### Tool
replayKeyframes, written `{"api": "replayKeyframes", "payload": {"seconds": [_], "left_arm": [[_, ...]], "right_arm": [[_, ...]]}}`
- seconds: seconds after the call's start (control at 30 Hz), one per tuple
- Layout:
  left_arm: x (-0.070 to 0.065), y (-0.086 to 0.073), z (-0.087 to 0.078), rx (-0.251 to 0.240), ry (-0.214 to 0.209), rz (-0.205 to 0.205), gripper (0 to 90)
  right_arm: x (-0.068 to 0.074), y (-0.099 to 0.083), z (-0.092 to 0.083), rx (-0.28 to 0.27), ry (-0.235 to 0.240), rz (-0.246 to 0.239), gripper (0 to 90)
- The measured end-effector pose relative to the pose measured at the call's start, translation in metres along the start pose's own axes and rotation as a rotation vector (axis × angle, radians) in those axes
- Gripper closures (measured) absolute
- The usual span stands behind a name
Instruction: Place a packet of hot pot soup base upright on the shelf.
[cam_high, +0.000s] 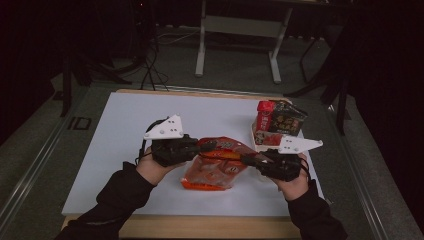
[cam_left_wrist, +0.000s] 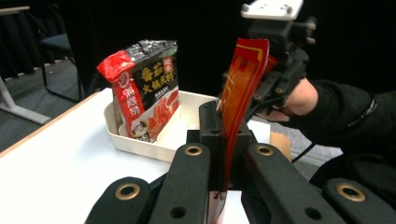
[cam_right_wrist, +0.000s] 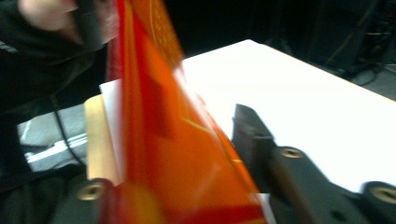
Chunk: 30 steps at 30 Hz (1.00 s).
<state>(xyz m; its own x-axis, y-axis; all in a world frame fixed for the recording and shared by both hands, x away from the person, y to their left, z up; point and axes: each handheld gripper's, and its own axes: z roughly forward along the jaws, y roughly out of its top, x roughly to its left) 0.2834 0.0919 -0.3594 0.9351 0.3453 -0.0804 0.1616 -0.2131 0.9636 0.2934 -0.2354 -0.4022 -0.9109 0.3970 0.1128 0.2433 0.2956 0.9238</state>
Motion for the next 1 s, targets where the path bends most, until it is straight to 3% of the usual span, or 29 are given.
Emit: {"api": "replayKeyframes", "payload": {"seconds": [0.03,0.13,0.2,0.37,0.47,0.6,0.73,0.77,0.83,0.97,1.0], "left_arm": [[0.002,0.0,-0.001,-0.001,0.004,-0.007,90.0],[0.006,-0.002,-0.003,-0.016,-0.002,-0.027,90.0],[0.007,-0.002,-0.004,-0.02,0.0,-0.02,89.9],[0.012,-0.005,-0.005,-0.035,-0.031,-0.052,89.5],[0.012,-0.005,-0.007,-0.05,-0.061,-0.041,88.6],[0.01,-0.004,-0.007,-0.064,-0.047,-0.011,84.9],[0.011,-0.004,-0.008,-0.079,-0.034,-0.021,68.5],[0.012,-0.004,-0.009,-0.089,-0.03,-0.037,68.5],[0.012,-0.006,-0.012,-0.119,-0.018,-0.051,51.9],[0.011,-0.009,-0.014,-0.11,0.02,-0.086,25.4],[0.011,-0.014,-0.015,-0.099,0.049,-0.082,25.4]], "right_arm": [[0.003,0.001,-0.001,0.001,0.021,-0.001,83.3],[0.009,0.005,-0.003,0.005,0.013,-0.029,86.7],[0.009,0.009,-0.005,-0.006,0.01,-0.013,88.7],[0.01,0.016,-0.01,-0.014,0.016,0.005,90.0],[0.013,0.022,-0.015,-0.007,0.017,-0.008,90.0],[0.016,0.035,-0.021,-0.001,-0.004,-0.055,90.0],[0.02,0.046,-0.027,-0.003,-0.022,-0.1,90.0],[0.02,0.046,-0.027,-0.003,-0.022,-0.1,90.0],[0.02,0.052,-0.032,-0.014,-0.037,-0.108,90.0],[0.017,0.057,-0.038,-0.028,-0.041,-0.107,90.0],[0.016,0.058,-0.04,-0.036,-0.042,-0.102,90.0]]}}
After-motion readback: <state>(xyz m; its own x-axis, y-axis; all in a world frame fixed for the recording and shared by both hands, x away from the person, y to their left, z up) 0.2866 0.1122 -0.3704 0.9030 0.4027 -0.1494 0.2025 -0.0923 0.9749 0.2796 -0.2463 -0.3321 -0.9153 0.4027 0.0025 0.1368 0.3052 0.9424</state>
